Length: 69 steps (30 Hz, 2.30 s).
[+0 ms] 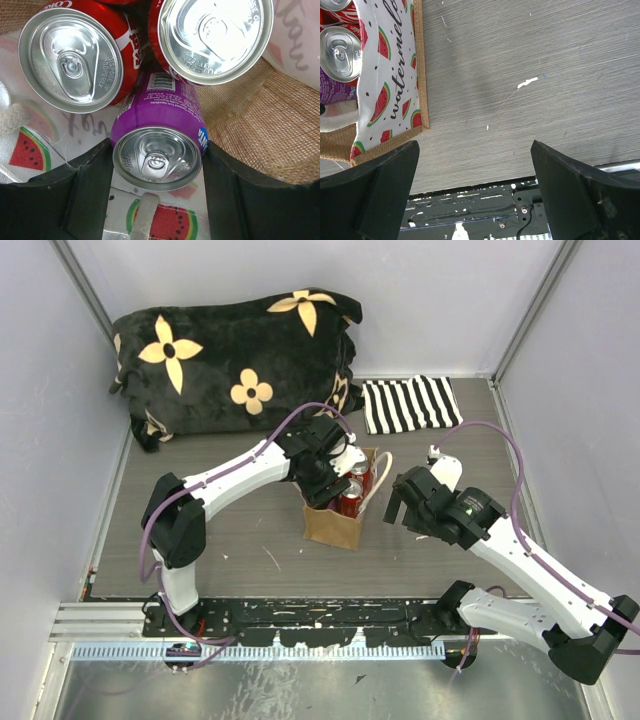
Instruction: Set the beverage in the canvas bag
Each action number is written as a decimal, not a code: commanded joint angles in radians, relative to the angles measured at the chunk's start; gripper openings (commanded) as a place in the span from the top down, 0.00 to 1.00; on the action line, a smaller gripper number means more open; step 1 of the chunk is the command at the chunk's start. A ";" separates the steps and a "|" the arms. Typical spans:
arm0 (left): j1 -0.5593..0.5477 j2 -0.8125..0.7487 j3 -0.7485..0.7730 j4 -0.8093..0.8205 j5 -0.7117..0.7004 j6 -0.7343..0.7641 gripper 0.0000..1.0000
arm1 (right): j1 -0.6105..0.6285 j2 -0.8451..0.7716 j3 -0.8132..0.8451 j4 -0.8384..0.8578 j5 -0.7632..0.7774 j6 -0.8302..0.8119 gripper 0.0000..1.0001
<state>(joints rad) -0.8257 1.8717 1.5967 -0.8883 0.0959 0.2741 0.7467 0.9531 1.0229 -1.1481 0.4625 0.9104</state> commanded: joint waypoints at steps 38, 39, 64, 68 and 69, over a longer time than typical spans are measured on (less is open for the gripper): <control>0.027 -0.278 0.096 -0.097 0.062 -0.029 0.13 | -0.001 0.020 0.035 0.030 -0.003 -0.022 0.00; 0.048 -0.293 0.101 -0.106 0.058 -0.032 0.13 | -0.003 0.022 0.035 0.031 -0.004 -0.021 0.00; 0.348 -0.552 -0.219 0.039 0.170 -0.194 0.09 | -0.012 0.082 0.084 0.105 -0.015 -0.068 0.00; 0.383 -0.593 -0.164 0.005 0.147 -0.184 0.09 | -0.013 0.081 0.092 0.104 -0.013 -0.064 0.00; 0.393 -0.623 -0.157 -0.003 0.137 -0.176 0.09 | -0.012 0.086 0.094 0.105 -0.013 -0.067 0.00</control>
<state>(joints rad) -0.4694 1.3350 1.3781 -0.9028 0.2638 0.0956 0.7372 1.0531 1.0657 -1.0664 0.4389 0.8421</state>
